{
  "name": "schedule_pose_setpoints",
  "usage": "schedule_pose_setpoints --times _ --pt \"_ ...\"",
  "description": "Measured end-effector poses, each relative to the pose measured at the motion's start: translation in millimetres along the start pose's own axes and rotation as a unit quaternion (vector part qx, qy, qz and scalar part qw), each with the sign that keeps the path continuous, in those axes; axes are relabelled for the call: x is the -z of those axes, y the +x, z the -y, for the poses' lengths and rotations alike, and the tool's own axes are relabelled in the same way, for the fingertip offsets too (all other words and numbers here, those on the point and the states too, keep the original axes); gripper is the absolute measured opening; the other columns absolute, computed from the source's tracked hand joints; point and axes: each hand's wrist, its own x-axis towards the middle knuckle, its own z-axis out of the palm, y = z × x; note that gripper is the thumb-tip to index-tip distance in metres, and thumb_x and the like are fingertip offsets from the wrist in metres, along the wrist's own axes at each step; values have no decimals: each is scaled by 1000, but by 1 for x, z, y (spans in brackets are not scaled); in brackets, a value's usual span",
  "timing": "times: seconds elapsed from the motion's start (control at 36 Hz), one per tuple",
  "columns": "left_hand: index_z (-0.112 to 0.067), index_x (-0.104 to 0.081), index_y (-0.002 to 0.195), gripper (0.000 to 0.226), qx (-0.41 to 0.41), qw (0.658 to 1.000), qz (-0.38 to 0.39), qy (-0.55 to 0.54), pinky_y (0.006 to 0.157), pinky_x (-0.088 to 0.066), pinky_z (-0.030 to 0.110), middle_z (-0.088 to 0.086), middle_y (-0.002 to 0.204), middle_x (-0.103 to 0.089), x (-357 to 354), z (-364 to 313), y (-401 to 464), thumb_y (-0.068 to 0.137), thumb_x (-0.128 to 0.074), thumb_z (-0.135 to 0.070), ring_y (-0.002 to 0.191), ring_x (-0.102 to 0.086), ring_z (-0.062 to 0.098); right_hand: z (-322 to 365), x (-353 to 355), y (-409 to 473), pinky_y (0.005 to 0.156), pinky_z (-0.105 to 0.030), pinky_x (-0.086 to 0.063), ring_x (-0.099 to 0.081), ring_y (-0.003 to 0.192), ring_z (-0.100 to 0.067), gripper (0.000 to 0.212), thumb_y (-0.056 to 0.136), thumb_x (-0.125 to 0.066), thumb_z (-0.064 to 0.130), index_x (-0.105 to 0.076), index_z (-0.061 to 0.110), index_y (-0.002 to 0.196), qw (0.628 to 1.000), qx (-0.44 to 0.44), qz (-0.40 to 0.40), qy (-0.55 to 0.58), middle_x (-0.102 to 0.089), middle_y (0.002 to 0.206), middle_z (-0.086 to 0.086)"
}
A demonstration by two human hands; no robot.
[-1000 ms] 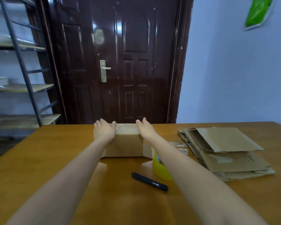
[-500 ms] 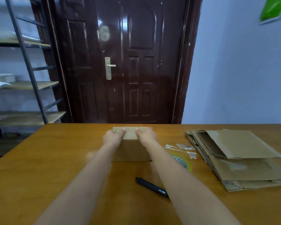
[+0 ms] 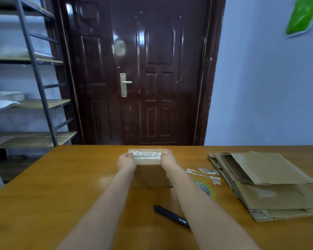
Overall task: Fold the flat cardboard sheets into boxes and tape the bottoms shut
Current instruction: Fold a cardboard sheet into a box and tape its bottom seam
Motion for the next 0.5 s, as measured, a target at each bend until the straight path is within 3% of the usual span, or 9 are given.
schedule_pose_setpoints --times 0.14,0.28,0.39,0.44,0.5 --pt "-5 -48 136 41 -23 995 52 -78 102 -36 36 11 135 -51 14 -1 -13 102 -39 -26 124 -46 29 6 15 -15 103 -37 -36 -43 127 -31 48 101 -33 22 -28 6 146 999 -14 47 20 -43 140 -13" --pt "-21 -42 143 42 -105 985 59 -121 109 -37 41 1 144 -43 25 -10 -18 101 -44 -27 130 -41 23 27 23 -27 99 -35 -39 -47 119 -24 48 99 -37 41 -39 14 139 991 49 43 117 -47 134 -5" --pt "-31 -53 134 42 -141 980 21 -137 101 -44 40 -1 131 -50 29 -14 -18 97 -52 -12 116 -48 21 38 24 -12 105 -50 -38 -46 123 -30 77 75 -36 68 -46 20 134 987 66 -1 145 -44 140 -10" --pt "-24 -55 132 44 -140 976 22 -166 90 -45 30 0 119 -54 31 -20 -24 95 -50 0 95 -53 11 42 28 -17 102 -46 -40 -47 120 -28 65 83 -38 63 -50 17 126 986 75 -21 150 -47 135 -8" --pt "-17 -57 129 44 -141 973 23 -183 86 -40 25 0 110 -56 31 -22 -30 93 -50 6 87 -53 8 45 36 -28 98 -39 -41 -46 117 -25 39 94 -45 45 -50 15 118 982 105 -54 144 -48 130 -5"
